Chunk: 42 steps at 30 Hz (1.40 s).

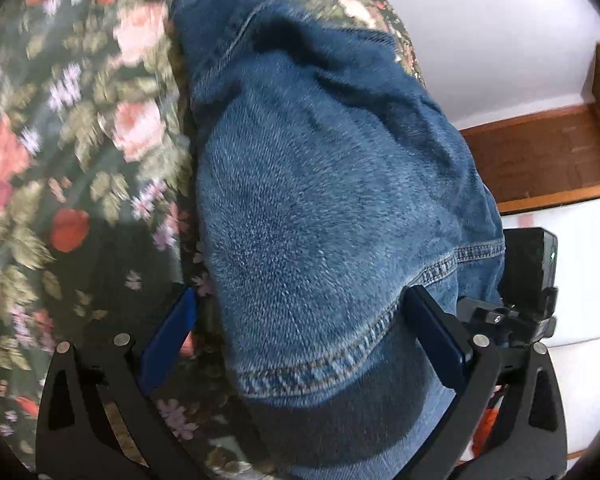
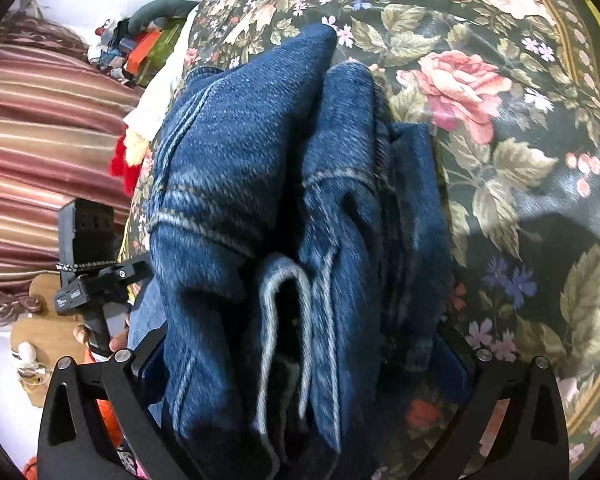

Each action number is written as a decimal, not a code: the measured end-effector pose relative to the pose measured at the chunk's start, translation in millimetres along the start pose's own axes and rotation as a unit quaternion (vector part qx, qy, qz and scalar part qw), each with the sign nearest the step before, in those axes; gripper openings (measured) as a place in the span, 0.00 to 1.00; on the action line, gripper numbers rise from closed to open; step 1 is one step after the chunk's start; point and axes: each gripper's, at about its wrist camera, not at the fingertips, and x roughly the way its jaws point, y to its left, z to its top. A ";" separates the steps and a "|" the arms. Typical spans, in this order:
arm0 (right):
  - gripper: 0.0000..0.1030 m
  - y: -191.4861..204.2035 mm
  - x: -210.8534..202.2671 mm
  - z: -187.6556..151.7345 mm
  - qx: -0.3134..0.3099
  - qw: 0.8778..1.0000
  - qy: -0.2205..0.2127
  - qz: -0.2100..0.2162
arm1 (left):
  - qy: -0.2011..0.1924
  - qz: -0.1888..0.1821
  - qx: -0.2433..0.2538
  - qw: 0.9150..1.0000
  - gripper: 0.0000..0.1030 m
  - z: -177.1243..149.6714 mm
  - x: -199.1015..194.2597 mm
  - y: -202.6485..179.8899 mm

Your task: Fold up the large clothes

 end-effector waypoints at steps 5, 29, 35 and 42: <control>0.90 9.2 2.8 2.5 0.000 1.000 -0.006 -0.006 | 0.004 -0.017 -0.013 1.000 0.94 -1.2 12.7 -8.5; 0.50 148.2 -54.2 -29.6 -0.123 0.986 -0.097 -0.062 | -0.120 0.055 0.147 0.980 0.60 -42.8 -135.4 -114.9; 0.50 197.3 -58.2 -35.0 -0.149 0.980 -0.121 -0.058 | -0.150 0.065 0.159 0.974 0.60 -46.4 -191.9 -97.8; 0.50 238.4 -20.0 -38.8 -0.153 0.982 -0.102 -0.045 | -0.146 0.080 0.143 0.976 0.61 -48.8 -230.2 -51.0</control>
